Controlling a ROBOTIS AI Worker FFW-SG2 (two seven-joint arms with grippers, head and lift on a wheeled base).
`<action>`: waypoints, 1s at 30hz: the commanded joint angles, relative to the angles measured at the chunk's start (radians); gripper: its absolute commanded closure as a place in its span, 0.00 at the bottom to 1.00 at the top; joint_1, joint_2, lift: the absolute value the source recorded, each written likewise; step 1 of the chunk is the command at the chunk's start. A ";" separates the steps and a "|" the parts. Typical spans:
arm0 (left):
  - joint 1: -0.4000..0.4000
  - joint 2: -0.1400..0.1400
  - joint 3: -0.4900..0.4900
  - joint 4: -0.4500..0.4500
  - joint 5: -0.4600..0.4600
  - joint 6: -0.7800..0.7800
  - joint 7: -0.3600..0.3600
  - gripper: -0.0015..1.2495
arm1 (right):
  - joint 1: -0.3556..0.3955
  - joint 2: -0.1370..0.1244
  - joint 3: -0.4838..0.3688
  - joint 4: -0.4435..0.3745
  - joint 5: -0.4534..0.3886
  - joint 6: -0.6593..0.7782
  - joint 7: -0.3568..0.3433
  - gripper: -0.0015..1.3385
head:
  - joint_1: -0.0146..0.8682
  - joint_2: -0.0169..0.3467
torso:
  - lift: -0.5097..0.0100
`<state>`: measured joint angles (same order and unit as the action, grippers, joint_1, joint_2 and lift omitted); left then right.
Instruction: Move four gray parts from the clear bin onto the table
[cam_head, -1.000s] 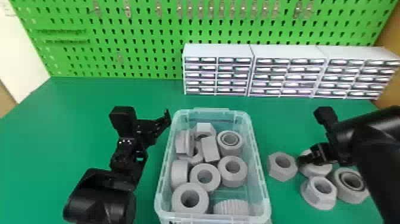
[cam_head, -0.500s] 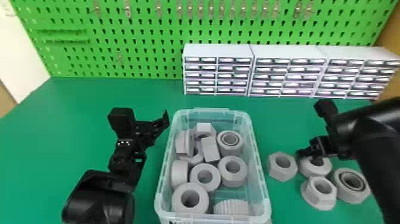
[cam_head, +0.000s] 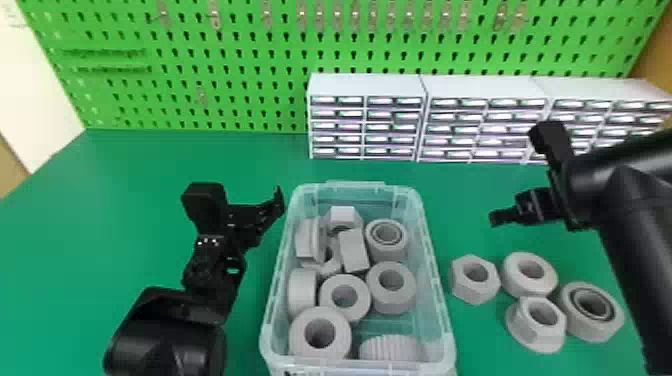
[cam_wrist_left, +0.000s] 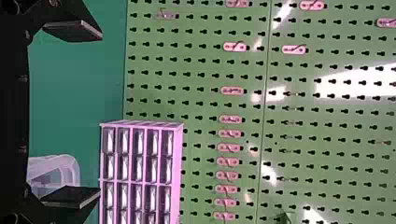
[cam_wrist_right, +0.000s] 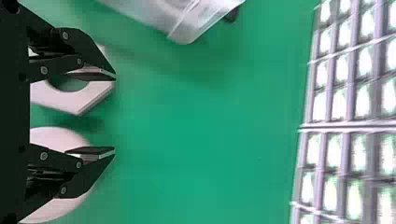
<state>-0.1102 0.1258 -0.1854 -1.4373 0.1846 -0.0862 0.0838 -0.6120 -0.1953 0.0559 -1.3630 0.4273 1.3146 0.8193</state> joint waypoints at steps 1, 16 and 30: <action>0.001 0.000 0.000 0.000 -0.001 0.000 0.001 0.10 | 0.008 0.004 -0.001 -0.079 -0.010 -0.011 0.000 0.50 | 0.80 0.24 | 0.88; 0.001 0.000 -0.002 0.000 0.001 0.000 0.001 0.10 | 0.026 0.011 -0.021 -0.228 -0.081 -0.156 -0.002 0.50 | 0.80 0.24 | 0.88; 0.001 0.000 -0.002 0.000 -0.001 -0.001 0.001 0.10 | 0.084 0.033 -0.056 -0.251 -0.444 -0.465 -0.272 0.50 | 0.80 0.24 | 0.88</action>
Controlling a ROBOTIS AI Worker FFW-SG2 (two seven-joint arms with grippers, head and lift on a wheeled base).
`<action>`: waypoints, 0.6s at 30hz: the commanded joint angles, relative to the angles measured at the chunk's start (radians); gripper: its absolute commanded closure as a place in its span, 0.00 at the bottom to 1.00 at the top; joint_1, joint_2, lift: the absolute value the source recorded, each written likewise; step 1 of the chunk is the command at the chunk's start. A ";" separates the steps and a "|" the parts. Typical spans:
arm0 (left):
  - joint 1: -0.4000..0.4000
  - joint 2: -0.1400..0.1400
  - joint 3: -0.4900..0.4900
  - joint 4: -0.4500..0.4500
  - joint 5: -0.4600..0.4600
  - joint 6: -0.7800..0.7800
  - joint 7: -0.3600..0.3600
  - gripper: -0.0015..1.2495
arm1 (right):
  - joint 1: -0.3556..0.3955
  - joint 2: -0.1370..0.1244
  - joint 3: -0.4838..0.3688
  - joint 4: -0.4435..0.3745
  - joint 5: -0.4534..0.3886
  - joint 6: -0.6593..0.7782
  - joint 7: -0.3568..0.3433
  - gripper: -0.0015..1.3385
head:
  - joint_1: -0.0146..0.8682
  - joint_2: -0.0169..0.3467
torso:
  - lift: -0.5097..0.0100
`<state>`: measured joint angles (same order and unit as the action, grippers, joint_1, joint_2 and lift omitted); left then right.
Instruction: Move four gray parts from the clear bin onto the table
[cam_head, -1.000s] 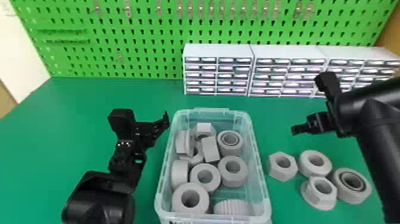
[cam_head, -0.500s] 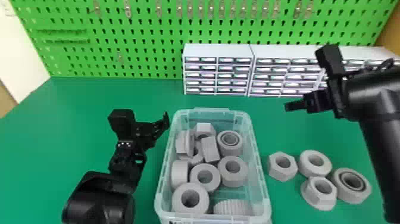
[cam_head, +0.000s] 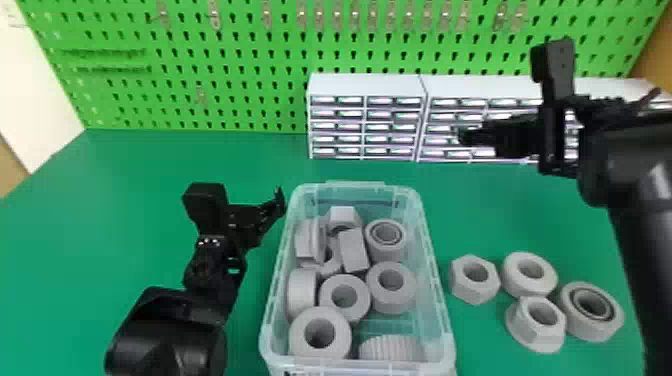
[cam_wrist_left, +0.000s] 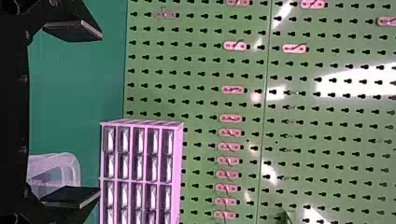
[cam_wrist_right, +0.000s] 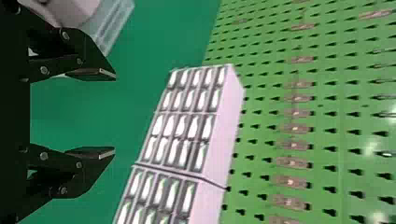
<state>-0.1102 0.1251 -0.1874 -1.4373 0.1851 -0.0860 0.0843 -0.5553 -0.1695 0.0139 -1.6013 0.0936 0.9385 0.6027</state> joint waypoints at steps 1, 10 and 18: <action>0.003 0.001 0.000 0.000 -0.001 0.000 -0.001 0.10 | 0.041 0.008 -0.019 -0.017 -0.141 -0.132 -0.080 0.50 | 0.80 0.24 | 0.88; 0.012 -0.001 0.002 0.000 0.000 0.000 0.000 0.10 | 0.158 0.041 -0.043 -0.094 -0.310 -0.369 -0.274 0.50 | 0.80 0.24 | 0.88; 0.021 -0.001 0.006 0.000 0.000 -0.001 -0.001 0.09 | 0.250 0.061 -0.077 -0.164 -0.325 -0.435 -0.357 0.50 | 0.80 0.24 | 0.88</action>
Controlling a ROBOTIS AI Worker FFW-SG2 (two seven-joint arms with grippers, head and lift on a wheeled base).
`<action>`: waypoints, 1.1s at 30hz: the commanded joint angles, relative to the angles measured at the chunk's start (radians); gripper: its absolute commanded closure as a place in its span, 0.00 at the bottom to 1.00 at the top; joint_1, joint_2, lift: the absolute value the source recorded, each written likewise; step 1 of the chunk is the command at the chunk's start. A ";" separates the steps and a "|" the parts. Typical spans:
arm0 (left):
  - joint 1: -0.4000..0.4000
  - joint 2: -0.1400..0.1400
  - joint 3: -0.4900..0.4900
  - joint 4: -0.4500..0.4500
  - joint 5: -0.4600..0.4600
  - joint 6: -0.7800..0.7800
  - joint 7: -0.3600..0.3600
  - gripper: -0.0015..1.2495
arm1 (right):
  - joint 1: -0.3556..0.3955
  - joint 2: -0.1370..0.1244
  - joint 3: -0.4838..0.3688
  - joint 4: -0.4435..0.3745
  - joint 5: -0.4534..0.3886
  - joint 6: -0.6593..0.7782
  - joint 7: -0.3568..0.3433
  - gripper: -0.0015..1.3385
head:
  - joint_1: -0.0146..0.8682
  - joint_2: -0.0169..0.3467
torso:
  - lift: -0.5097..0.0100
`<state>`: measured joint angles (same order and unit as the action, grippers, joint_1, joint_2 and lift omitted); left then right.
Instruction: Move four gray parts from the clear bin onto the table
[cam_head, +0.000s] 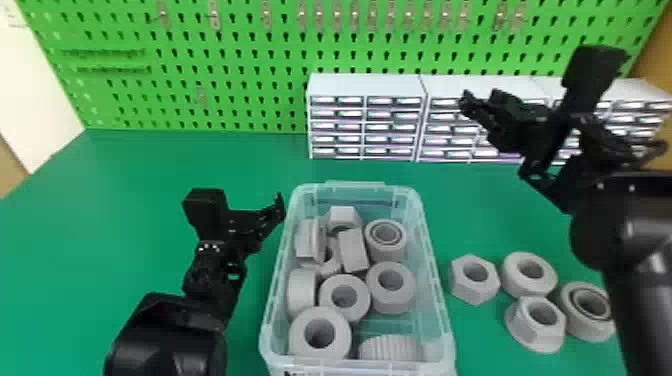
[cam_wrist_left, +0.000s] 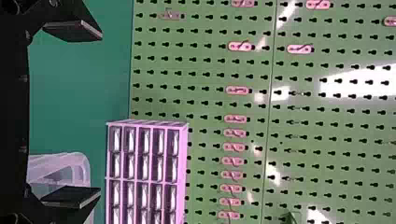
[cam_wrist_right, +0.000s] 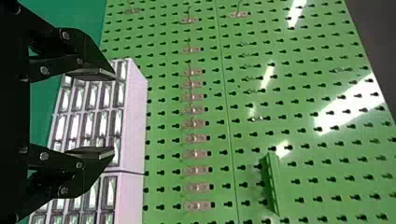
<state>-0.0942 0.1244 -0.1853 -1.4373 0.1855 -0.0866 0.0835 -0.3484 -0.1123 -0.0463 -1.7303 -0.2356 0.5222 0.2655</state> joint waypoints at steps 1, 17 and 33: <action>0.007 0.000 0.007 -0.002 0.000 -0.002 -0.001 0.10 | 0.052 0.000 -0.024 -0.043 0.009 -0.019 -0.022 0.50 | 0.80 0.24 | 0.88; 0.019 -0.003 0.078 -0.037 -0.040 -0.036 0.001 0.10 | 0.247 0.008 -0.179 -0.155 0.099 -0.022 -0.072 0.46 | 0.80 0.24 | 0.88; 0.005 -0.029 0.089 -0.147 -0.090 0.045 -0.027 0.09 | 0.335 0.006 -0.158 -0.164 0.164 -0.004 -0.074 0.31 | 0.80 0.24 | 0.88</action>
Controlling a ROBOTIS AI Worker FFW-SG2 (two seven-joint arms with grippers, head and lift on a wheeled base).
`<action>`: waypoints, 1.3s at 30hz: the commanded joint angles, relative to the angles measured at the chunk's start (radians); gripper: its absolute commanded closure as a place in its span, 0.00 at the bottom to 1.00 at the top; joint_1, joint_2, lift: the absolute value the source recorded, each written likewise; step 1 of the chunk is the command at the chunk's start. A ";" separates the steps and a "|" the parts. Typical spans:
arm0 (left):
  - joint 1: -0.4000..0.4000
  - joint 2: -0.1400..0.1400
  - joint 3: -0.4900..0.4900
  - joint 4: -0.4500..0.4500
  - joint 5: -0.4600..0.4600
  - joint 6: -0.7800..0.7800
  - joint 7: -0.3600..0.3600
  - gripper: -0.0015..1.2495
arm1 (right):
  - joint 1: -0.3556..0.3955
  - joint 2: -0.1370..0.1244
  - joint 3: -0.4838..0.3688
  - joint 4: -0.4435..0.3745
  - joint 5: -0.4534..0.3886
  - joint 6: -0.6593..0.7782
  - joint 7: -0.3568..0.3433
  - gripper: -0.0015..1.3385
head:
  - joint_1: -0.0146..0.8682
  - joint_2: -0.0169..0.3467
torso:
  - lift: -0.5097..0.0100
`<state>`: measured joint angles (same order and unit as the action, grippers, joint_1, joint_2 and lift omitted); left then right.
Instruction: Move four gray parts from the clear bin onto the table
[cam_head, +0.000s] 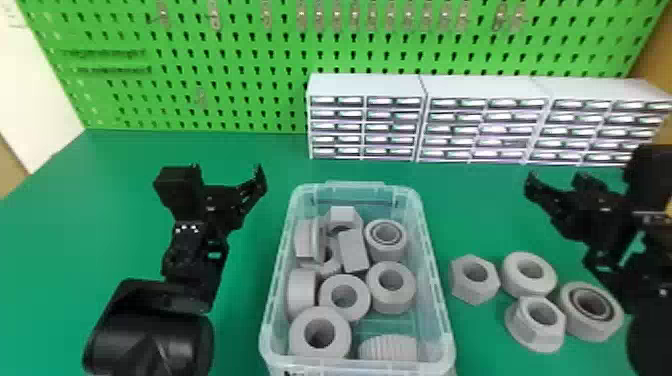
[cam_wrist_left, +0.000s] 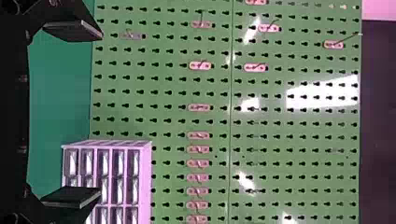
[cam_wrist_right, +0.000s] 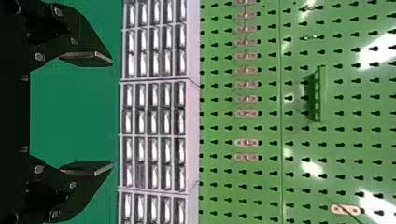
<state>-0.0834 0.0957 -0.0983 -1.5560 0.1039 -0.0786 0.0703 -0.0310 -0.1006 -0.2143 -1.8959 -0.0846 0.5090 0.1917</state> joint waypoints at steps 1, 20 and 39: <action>-0.007 -0.001 0.002 -0.041 -0.003 0.065 -0.015 0.10 | 0.020 -0.007 0.013 0.000 0.019 0.011 0.000 0.28 | 0.80 0.24 | 0.88; 0.017 -0.010 0.031 -0.090 0.031 0.141 -0.020 0.06 | 0.062 -0.005 0.067 0.074 0.019 -0.276 0.000 0.09 | 0.80 0.24 | 0.88; -0.013 -0.059 0.058 -0.090 -0.007 0.132 -0.061 0.06 | 0.071 -0.001 0.016 0.097 -0.023 -0.409 0.000 0.10 | 0.80 0.24 | 0.88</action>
<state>-0.0979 0.0689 -0.0612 -1.6459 0.1255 0.0539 0.0246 0.0340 -0.1083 -0.1693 -1.7965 -0.1068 0.1001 0.1917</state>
